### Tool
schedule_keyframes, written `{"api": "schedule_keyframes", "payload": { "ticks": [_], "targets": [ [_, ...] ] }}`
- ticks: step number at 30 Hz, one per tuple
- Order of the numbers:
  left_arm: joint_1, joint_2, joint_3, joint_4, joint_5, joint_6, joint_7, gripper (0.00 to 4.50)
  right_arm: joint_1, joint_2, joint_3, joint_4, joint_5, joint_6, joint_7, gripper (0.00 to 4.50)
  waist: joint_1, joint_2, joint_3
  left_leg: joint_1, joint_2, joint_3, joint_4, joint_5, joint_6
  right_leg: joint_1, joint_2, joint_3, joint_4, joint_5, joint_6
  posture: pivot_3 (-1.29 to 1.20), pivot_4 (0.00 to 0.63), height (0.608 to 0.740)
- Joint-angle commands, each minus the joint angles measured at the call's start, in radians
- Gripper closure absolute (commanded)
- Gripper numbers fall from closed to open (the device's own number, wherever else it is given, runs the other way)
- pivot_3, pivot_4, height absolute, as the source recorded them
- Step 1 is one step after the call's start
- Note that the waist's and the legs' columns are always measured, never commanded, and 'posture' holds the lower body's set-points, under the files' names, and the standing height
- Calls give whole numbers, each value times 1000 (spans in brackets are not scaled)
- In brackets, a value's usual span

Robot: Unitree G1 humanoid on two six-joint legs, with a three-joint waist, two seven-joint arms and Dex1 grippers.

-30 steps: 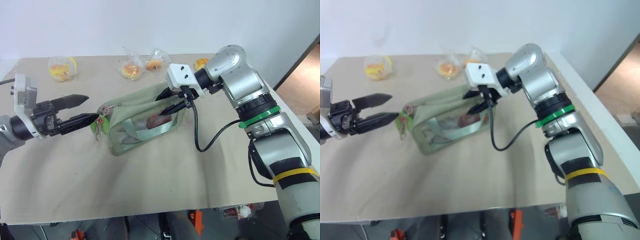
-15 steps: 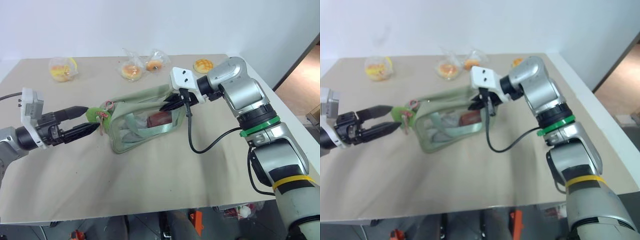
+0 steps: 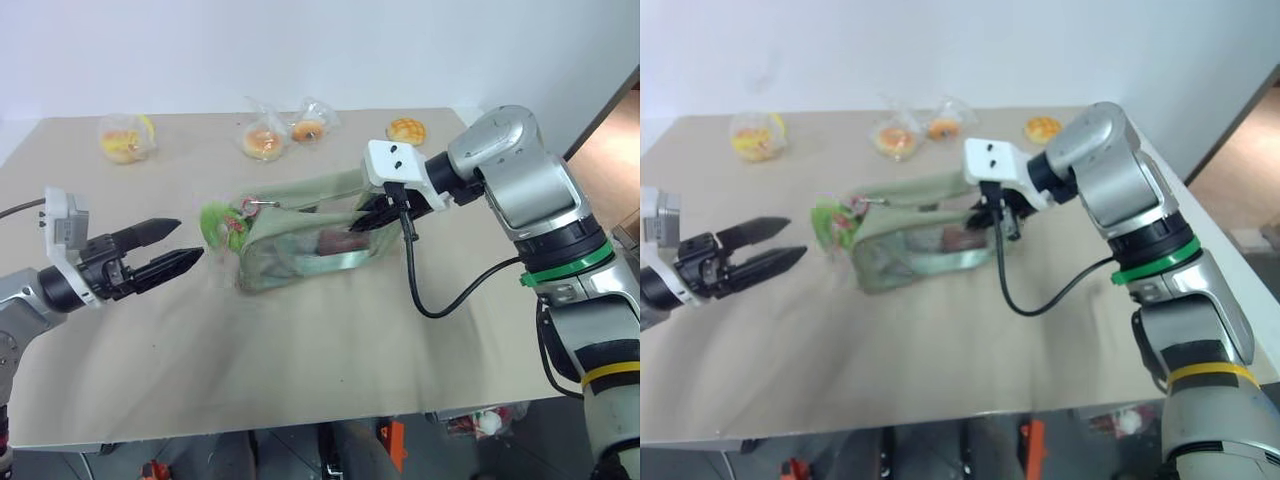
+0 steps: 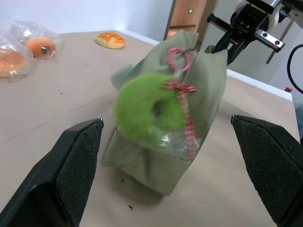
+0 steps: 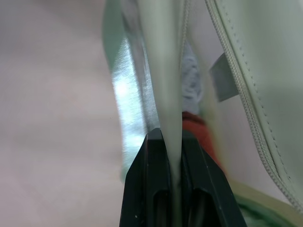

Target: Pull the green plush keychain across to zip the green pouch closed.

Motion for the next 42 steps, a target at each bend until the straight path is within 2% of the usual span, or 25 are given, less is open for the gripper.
{"api": "schedule_keyframes", "payload": {
  "ticks": [1, 5, 8, 18, 22, 29, 42],
  "targets": [
    [-5, -13, 17, -28, -9, -27, 13, 0, -66, 50, 5, 38, -30, -24, -34, 4431, -4, 0, 0, 0, 0, -1, 0, 0, 0, -1, 2, 2, 0, 1, 1, 0, 150, 740],
    [-7, -26, 11, -24, -7, -36, 18, 0, -146, 167, 25, 194, -72, -57, -91, 4431, -13, 0, 0, 2, 1, -1, -2, 0, 0, -1, 5, 5, 0, 2, -1, 0, 150, 740],
    [8, -32, 24, -29, -14, -41, 22, 0, -179, 210, 16, 253, -77, -61, -91, 4431, -20, 0, 0, 2, 1, -3, -3, 0, 0, -1, 7, 5, 0, 2, -2, 0, 150, 740],
    [52, -23, 73, -64, -39, -39, 51, 0, -177, 180, -4, 215, -34, -32, 35, 4431, -23, 0, 0, 3, 1, -3, -6, 0, 0, -3, 7, 6, 0, 2, -3, 0, 150, 740],
    [54, -19, 84, -59, -42, -39, 52, 0, -232, 191, -37, 220, 3, 23, 48, 4431, -23, 0, 0, 3, 1, -3, -7, 0, 0, -4, 8, 7, 0, 2, -3, 0, 150, 740],
    [51, -22, 72, -52, -39, -38, 56, 0, -257, 224, -76, 194, 70, 131, 17, 4431, -22, 0, 0, 1, 1, -3, -10, 0, 0, -9, 9, 8, 0, 2, -6, 0, 150, 740],
    [27, 7, 77, -31, -51, -20, 53, 0, -182, 216, -42, 117, 67, 139, -37, 4431, -22, 0, 0, -1, 1, -3, -10, 0, 0, -11, 9, 8, 0, 1, -6, 0, 150, 740]
  ]
}}
